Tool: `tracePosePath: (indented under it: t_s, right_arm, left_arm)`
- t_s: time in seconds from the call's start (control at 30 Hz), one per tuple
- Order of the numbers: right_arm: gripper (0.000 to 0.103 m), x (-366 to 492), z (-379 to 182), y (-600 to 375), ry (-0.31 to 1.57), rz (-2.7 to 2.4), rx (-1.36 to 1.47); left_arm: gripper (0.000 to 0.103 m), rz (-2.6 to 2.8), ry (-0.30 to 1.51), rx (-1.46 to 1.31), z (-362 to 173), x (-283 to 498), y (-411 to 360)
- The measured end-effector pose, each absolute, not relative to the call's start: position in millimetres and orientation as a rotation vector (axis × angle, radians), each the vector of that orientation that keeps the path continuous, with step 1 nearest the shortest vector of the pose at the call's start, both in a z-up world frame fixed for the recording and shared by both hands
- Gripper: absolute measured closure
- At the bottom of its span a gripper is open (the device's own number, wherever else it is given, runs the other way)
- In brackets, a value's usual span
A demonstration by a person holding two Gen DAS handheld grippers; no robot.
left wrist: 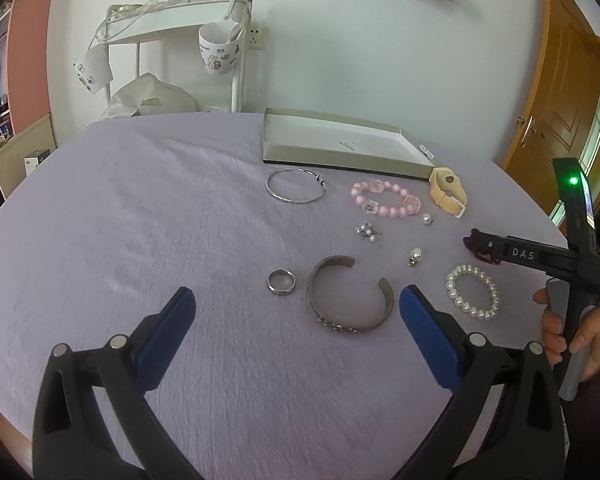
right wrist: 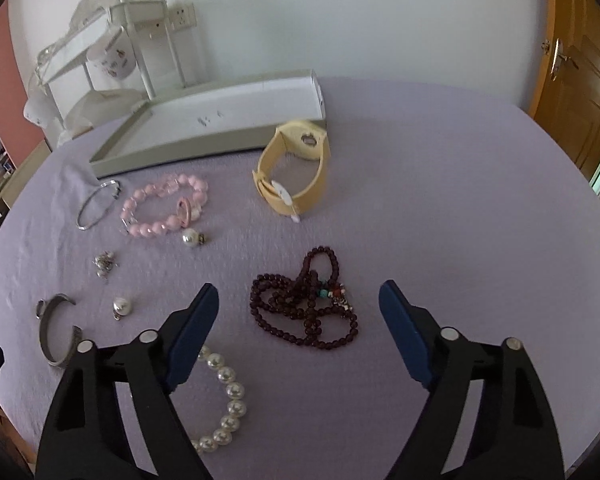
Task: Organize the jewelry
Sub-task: 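Reach the right tool to the dark red bead strand and grasp it, then close the left tool on the silver cuff bangle while the right tool lifts the beads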
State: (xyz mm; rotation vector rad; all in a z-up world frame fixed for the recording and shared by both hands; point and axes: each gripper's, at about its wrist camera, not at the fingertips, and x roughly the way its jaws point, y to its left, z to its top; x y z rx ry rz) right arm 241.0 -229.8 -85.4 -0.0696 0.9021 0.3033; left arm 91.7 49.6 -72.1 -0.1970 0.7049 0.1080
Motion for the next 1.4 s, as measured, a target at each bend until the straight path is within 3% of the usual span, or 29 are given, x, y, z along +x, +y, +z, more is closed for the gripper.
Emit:
tracePosePath:
  t_s: [0.17,0.23,0.3,0.4,0.8,1.2,1.4]
  right_arm:
    - [0.046,238,-91,-228,0.898,0.285,-0.131]
    - [0.061,238,-90,-230,0.893,0.284,-0.124]
    - [0.087,238,-89,-234,0.890,0.284,-0.111]
    - [0.093,238,-88,-240,0.888,0.289,-0.081]
    - [0.095,226,-73,-250,0.836,0.327,0.011]
    - [0.095,224,-68,-249,0.840,0.361,0.057]
    - [0.095,224,-68,-249,0.838,0.361,0.058]
  left_arm:
    - [0.002,0.103,0.707,-0.197,-73,94,49]
    - [0.002,0.103,0.711,-0.194,-74,95,48]
    - [0.002,0.102,0.710,-0.194,-75,96,46]
    - [0.002,0.090,0.712,-0.196,-76,96,42]
    - [0.002,0.030,0.739,-0.148,-80,113,11]
    - [0.023,0.041,0.829,-0.163,-105,130,1]
    - [0.028,0.046,0.832,-0.168,-105,141,2]
